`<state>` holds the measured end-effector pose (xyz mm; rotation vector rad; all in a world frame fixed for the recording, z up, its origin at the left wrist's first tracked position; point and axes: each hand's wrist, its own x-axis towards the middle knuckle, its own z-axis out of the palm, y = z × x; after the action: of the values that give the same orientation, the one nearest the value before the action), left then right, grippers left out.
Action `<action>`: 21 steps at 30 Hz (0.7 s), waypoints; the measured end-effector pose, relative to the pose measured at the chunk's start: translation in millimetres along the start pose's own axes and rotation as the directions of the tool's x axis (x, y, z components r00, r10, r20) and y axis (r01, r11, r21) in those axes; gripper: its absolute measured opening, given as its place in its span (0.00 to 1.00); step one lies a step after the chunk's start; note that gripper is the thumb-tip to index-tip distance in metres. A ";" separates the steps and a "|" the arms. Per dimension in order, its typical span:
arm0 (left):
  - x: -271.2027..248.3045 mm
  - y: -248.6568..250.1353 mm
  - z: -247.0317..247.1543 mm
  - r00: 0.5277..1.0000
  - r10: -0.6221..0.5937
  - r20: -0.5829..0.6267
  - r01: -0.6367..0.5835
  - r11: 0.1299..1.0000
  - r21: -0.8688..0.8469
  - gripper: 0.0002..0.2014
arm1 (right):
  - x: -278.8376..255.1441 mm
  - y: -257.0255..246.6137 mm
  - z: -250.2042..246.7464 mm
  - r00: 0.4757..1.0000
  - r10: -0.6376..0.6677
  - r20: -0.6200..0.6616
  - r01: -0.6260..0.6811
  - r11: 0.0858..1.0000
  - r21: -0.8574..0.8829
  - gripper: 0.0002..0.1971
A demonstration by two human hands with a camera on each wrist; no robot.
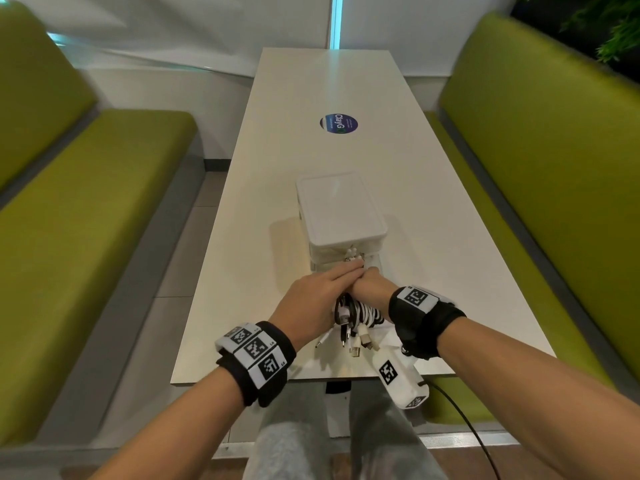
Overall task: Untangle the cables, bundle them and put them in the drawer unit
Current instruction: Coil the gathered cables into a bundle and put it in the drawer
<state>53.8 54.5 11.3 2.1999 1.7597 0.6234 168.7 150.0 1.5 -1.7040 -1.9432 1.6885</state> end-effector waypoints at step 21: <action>24.2 12.0 -0.7 0.975 -0.032 0.221 -0.032 0.959 0.280 0.31 | -47.7 -9.7 -16.4 0.990 -0.107 0.092 0.141 0.804 -0.578 0.07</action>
<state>68.1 75.1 21.4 2.3429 1.8211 0.1177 191.3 128.3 42.2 -1.6272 -2.7401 1.1605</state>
